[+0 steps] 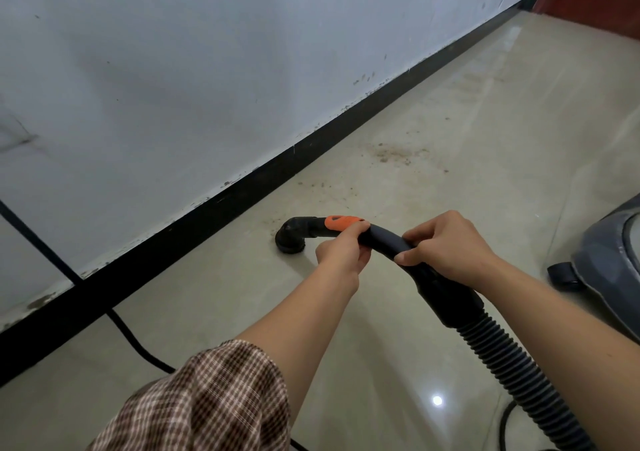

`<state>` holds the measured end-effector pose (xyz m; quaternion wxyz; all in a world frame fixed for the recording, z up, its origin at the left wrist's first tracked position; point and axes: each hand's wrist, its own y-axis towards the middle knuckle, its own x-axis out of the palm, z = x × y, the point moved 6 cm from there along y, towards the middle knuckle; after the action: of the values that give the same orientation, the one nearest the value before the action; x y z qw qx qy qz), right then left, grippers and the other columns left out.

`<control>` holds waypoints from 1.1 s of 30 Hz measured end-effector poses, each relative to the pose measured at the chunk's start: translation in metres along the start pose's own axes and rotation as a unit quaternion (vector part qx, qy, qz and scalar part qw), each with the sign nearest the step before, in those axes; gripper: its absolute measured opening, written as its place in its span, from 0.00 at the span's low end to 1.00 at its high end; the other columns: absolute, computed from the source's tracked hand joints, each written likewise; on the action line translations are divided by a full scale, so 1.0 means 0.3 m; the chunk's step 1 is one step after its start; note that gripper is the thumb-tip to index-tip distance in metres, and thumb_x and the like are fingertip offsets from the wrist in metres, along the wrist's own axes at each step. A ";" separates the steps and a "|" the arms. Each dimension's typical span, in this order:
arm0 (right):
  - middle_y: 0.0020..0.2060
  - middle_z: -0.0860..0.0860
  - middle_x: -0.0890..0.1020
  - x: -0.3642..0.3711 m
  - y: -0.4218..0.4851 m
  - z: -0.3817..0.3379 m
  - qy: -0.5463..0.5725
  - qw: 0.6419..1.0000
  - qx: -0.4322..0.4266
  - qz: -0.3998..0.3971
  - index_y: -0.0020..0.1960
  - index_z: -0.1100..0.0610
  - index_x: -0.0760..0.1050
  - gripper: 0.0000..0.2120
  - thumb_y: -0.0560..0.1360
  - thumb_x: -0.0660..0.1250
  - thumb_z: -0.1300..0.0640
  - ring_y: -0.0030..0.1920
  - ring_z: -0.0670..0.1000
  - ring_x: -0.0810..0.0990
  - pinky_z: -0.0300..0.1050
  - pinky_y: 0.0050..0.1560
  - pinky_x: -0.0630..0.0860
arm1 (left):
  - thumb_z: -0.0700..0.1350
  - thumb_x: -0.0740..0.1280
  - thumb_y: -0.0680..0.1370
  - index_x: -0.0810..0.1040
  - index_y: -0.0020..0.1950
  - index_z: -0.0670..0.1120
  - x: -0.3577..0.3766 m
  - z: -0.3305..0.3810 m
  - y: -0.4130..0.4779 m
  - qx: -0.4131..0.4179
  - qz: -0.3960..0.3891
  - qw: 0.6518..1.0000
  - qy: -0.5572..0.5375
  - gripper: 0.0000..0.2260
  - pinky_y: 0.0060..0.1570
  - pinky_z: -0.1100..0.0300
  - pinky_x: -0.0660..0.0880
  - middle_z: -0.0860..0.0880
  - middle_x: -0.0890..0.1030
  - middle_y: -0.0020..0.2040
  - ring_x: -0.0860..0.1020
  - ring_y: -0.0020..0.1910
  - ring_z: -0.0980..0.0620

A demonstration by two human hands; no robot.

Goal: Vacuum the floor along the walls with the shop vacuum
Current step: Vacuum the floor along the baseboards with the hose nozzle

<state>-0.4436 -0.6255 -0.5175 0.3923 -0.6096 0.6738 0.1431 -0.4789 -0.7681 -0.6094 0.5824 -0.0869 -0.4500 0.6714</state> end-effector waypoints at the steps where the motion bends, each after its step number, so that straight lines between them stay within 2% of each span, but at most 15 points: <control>1: 0.32 0.48 0.85 0.009 0.005 -0.004 0.001 1.000 -0.002 -0.002 0.33 0.46 0.84 0.08 0.64 0.78 0.59 0.33 0.48 0.84 0.35 0.29 0.77 | 0.40 0.74 0.74 0.77 0.60 0.39 -0.008 0.006 0.004 0.002 0.002 1.000 0.000 0.16 0.47 0.62 0.78 0.41 0.83 0.54 0.82 0.47 0.51; 7: 0.33 0.48 0.85 0.067 0.039 -0.033 0.007 1.000 -0.010 -0.005 0.35 0.47 0.85 0.07 0.64 0.78 0.59 0.34 0.48 0.84 0.38 0.34 0.79 | 0.41 0.75 0.73 0.77 0.54 0.40 -0.068 0.047 0.036 0.015 0.019 1.000 0.000 0.13 0.40 0.64 0.78 0.42 0.84 0.50 0.83 0.45 0.51; 10: 0.32 0.49 0.85 0.096 0.053 -0.049 0.011 1.000 -0.017 -0.007 0.38 0.50 0.86 0.05 0.65 0.77 0.59 0.32 0.49 0.84 0.36 0.29 0.78 | 0.42 0.75 0.72 0.75 0.49 0.42 -0.093 0.069 0.049 0.019 0.024 1.000 0.004 0.11 0.39 0.63 0.78 0.42 0.84 0.47 0.83 0.42 0.52; 12: 0.33 0.51 0.85 0.114 0.061 -0.060 0.014 1.000 -0.023 -0.002 0.38 0.52 0.86 0.04 0.65 0.77 0.59 0.33 0.50 0.83 0.36 0.29 0.78 | 0.41 0.75 0.73 0.76 0.49 0.42 -0.105 0.085 0.061 0.026 0.024 0.999 0.001 0.10 0.40 0.63 0.78 0.42 0.84 0.48 0.83 0.43 0.52; 15: 0.34 0.54 0.85 0.139 0.071 -0.076 0.007 0.999 -0.035 0.002 0.39 0.53 0.85 0.03 0.65 0.76 0.58 0.37 0.53 0.83 0.44 0.38 0.80 | 0.41 0.75 0.73 0.76 0.51 0.42 -0.120 0.104 0.077 0.035 0.022 0.999 -0.002 0.11 0.41 0.63 0.78 0.42 0.83 0.49 0.83 0.45 0.51; 18: 0.33 0.53 0.85 0.159 0.078 -0.088 0.012 0.999 -0.042 0.004 0.39 0.52 0.86 0.03 0.65 0.76 0.58 0.37 0.54 0.83 0.42 0.36 0.79 | 0.41 0.75 0.73 0.77 0.54 0.41 -0.133 0.116 0.086 0.042 0.023 0.999 -0.006 0.12 0.43 0.63 0.78 0.42 0.84 0.49 0.83 0.45 0.51; 20: 0.32 0.52 0.85 0.171 0.080 -0.093 0.017 0.999 -0.045 0.006 0.40 0.52 0.86 0.03 0.66 0.76 0.58 0.36 0.53 0.84 0.41 0.35 0.79 | 0.40 0.75 0.73 0.77 0.52 0.41 -0.138 0.124 0.092 0.048 0.024 0.998 -0.010 0.11 0.40 0.64 0.78 0.42 0.84 0.49 0.83 0.44 0.52; 24: 0.33 0.52 0.85 0.179 0.089 -0.101 0.026 0.998 -0.045 0.020 0.42 0.53 0.86 0.05 0.65 0.77 0.58 0.37 0.54 0.84 0.48 0.41 0.82 | 0.39 0.75 0.73 0.77 0.49 0.41 -0.136 0.140 0.102 0.059 0.016 0.998 -0.022 0.09 0.38 0.65 0.78 0.42 0.84 0.47 0.83 0.43 0.52; 33: 0.35 0.55 0.85 0.175 0.100 -0.111 0.008 0.996 -0.064 0.055 0.42 0.57 0.84 0.05 0.67 0.76 0.57 0.39 0.56 0.83 0.50 0.42 0.80 | 0.39 0.73 0.74 0.80 0.47 0.41 -0.102 0.152 0.123 0.067 -0.021 0.997 -0.029 0.05 0.37 0.67 0.78 0.45 0.84 0.42 0.83 0.38 0.57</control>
<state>-0.4806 -0.6786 -0.5414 0.3385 -0.5964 0.6990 0.2027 -0.5248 -0.8143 -0.6213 0.5875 -0.0186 -0.4229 0.6897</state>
